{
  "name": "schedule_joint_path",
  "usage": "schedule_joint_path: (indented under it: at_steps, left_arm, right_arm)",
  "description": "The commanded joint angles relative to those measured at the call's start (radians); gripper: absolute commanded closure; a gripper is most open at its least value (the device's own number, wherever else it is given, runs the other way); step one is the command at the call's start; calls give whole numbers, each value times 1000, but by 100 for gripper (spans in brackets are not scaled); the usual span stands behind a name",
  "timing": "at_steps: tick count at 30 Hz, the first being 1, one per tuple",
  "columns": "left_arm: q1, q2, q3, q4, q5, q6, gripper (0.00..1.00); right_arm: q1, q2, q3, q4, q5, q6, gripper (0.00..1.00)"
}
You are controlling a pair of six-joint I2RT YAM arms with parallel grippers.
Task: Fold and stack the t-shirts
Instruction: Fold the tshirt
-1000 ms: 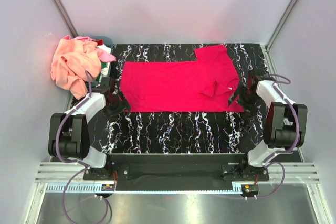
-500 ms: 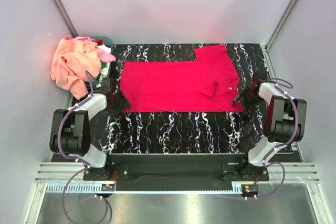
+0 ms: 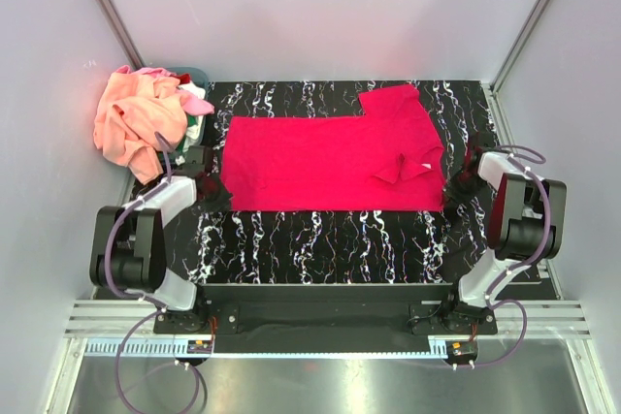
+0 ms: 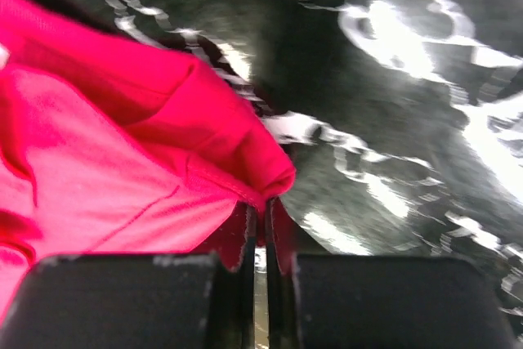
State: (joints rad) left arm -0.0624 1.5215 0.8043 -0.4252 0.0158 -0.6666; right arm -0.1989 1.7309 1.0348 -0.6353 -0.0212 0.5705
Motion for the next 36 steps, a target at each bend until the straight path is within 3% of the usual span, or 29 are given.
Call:
schedule_joint_path:
  at_steps: [1, 5, 8, 9, 10, 11, 12, 14, 19, 24, 30, 36]
  left_arm:
    - [1, -133, -37, -76, -71, -19, 100]
    - [1, -234, -92, -112, -77, -36, 100]
    - [1, -274, -120, -139, -71, -39, 97]
    - [1, -288, -129, -142, -47, -39, 89]
    - [1, -297, -134, -144, -33, -39, 82]
    - [1, -305, -139, -149, -22, -34, 58]
    - [-1, -325, -134, -164, 13, -30, 48]
    - [1, -349, -113, -188, 42, -13, 32]
    - [-5, -441, 53, -348, 92, 151, 28]
    - [-5, -524, 165, -497, -13, 291, 26]
    - [-7, -601, 110, -396, 29, 294, 26]
    - [-7, -662, 88, -371, -42, 282, 26]
  right_arm:
    - [-20, -77, -21, -63, 176, 14, 100]
    - [-22, -139, -61, -86, 204, 38, 99]
    - [-22, -171, -88, -101, 233, 52, 90]
    - [-22, -183, -91, -107, 242, 52, 68]
    - [-22, -188, -93, -107, 242, 55, 54]
    - [-22, -192, -88, -113, 238, 55, 42]
    - [-22, -203, -85, -124, 233, 57, 25]
    - [-22, -226, -70, -126, 173, 57, 19]
    - [-5, -376, -82, -37, -122, 28, 18]
    - [107, -415, -71, 18, -218, 23, 24]
    - [254, -300, -42, 105, -249, 71, 41]
    - [303, -160, 24, 115, -212, 62, 46]
